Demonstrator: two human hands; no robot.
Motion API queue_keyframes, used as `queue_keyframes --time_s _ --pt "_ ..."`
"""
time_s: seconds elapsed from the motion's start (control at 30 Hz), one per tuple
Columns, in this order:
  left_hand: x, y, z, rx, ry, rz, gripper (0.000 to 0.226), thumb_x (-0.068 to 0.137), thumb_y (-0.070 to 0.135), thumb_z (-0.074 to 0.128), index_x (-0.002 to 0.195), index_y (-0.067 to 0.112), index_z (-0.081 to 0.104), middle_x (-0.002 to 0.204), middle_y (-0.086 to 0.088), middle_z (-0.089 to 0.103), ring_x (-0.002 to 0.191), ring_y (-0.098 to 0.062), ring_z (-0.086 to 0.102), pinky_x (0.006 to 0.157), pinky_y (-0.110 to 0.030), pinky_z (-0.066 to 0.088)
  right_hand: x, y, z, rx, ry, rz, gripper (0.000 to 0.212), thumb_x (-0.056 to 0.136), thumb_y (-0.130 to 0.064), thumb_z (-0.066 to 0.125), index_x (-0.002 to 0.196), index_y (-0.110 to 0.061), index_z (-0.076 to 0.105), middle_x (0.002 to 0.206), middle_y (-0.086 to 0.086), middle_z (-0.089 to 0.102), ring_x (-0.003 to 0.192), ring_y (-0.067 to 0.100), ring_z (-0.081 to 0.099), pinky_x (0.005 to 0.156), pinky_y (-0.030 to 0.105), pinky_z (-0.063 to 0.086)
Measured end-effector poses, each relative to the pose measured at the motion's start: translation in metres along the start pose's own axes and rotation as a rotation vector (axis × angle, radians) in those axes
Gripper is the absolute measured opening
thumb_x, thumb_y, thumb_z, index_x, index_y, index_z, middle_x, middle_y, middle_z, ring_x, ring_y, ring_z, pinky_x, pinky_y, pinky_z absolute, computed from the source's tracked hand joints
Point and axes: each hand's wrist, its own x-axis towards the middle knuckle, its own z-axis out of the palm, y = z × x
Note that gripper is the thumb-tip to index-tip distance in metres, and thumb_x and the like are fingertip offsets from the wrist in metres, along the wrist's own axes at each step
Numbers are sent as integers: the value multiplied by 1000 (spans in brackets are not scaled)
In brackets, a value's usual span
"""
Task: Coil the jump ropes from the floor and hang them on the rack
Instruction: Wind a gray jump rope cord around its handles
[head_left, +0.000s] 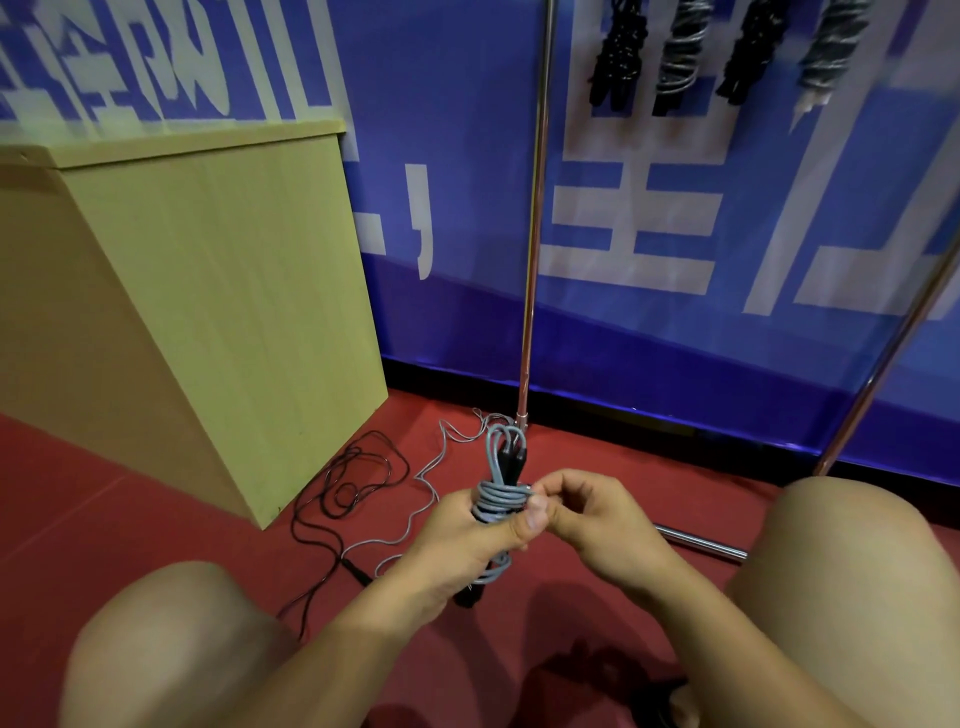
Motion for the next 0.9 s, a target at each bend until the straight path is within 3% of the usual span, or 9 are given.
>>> queue_keyframes --time_s 0.07,0.2,0.3,0.43,0.57,0.67,0.77,0.9 --pt "-1 2 -1 -10 27 -14 15 80 22 84 91 15 76 66 -4 60 59 -19 49 55 -24 38 -1 1 -1 -19 -41 -9 19 87 -31 71 90 -12 69 80 16 69 76 16 61 75 37 50" --pt "-1 3 -2 -13 82 -36 20 77 11 83 95 10 76 65 2 64 54 -8 51 52 -20 43 -2 5 1 -215 39 6 21 88 -39 70 80 -19 68 70 5 68 65 5 54 64 28 46" --pt "-1 5 -1 -26 106 -11 30 76 8 83 104 8 72 87 -2 77 76 -12 71 66 -19 53 -2 1 0 -231 161 34 32 81 -46 73 72 -16 66 62 1 65 56 3 50 57 21 42" --pt "1 7 0 -100 164 33 48 75 8 83 116 4 59 100 -10 77 89 -18 74 72 -22 57 -5 -6 1 -252 189 34 51 73 -63 66 70 -12 64 64 5 69 50 3 52 52 22 44" --pt "5 2 -3 -96 140 62 47 72 26 84 110 5 66 102 -12 77 97 -27 72 87 -34 57 -6 -6 1 -195 109 -28 33 82 -51 65 71 -20 63 65 5 69 50 3 52 53 23 41" --pt "5 -2 -6 -110 145 89 33 75 30 79 103 12 73 102 -14 76 95 -25 71 88 -37 56 -6 -1 0 -169 -4 -70 24 89 -44 67 81 -22 64 70 2 67 58 12 55 54 31 48" --pt "5 -2 -9 -151 105 98 30 78 27 80 105 15 74 104 -15 75 94 -23 71 86 -35 56 -6 0 1 -153 -40 -86 5 88 -26 66 84 -23 64 70 -2 61 62 12 55 60 35 50" --pt "7 -3 -8 -237 132 82 59 72 21 77 128 15 60 106 -23 71 91 -21 71 82 -29 56 -7 0 4 -136 -11 -87 2 83 -19 64 81 -21 63 67 -3 59 60 13 54 58 36 49"
